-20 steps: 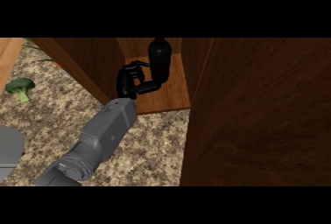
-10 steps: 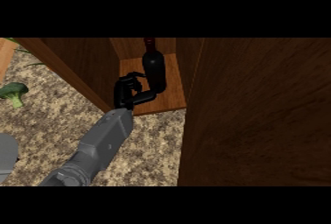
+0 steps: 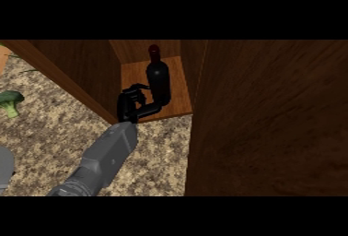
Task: Pick up the wine, place it into the cabinet and close the cabinet
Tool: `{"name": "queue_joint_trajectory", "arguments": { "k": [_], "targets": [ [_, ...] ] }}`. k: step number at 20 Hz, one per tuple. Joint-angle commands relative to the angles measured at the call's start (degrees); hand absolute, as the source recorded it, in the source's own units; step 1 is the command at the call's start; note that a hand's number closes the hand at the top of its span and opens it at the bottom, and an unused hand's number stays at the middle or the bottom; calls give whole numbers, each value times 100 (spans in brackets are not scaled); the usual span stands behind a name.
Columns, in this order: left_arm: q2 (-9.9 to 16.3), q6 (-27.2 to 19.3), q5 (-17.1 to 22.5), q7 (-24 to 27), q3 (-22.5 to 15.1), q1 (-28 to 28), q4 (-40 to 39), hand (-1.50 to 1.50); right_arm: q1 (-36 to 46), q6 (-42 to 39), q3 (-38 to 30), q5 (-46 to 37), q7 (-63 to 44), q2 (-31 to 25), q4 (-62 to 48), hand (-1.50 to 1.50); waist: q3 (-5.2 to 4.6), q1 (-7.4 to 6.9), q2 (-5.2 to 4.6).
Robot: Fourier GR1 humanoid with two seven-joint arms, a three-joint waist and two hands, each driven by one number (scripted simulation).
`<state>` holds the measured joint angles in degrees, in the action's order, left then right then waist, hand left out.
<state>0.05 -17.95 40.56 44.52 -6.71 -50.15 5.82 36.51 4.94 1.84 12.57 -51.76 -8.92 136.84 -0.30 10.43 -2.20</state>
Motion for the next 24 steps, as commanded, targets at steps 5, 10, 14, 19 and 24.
{"name": "queue_joint_trajectory", "arguments": {
  "k": [5,10,14,19,24],
  "targets": [
    [-5,-151,105,6,-235,-41,137,150,-91,-103,-30,169,14,-13,3,-150,0,-5,-9],
    [-5,-438,250,-335,-315,-429,239,150,-20,-100,-318,266,167,-6,-175,-150,9,-20,-8],
    [-5,-579,304,-317,-392,-496,229,150,-37,-110,-187,272,138,28,-37,-150,4,22,-31],
    [-5,-828,483,-396,-422,-736,334,150,-264,-198,-230,238,240,23,-119,-150,14,17,-38],
    [-5,-980,468,-705,-454,-1179,174,150,-183,-194,-319,208,267,-28,-204,-150,15,-139,-34]
  ]
}}
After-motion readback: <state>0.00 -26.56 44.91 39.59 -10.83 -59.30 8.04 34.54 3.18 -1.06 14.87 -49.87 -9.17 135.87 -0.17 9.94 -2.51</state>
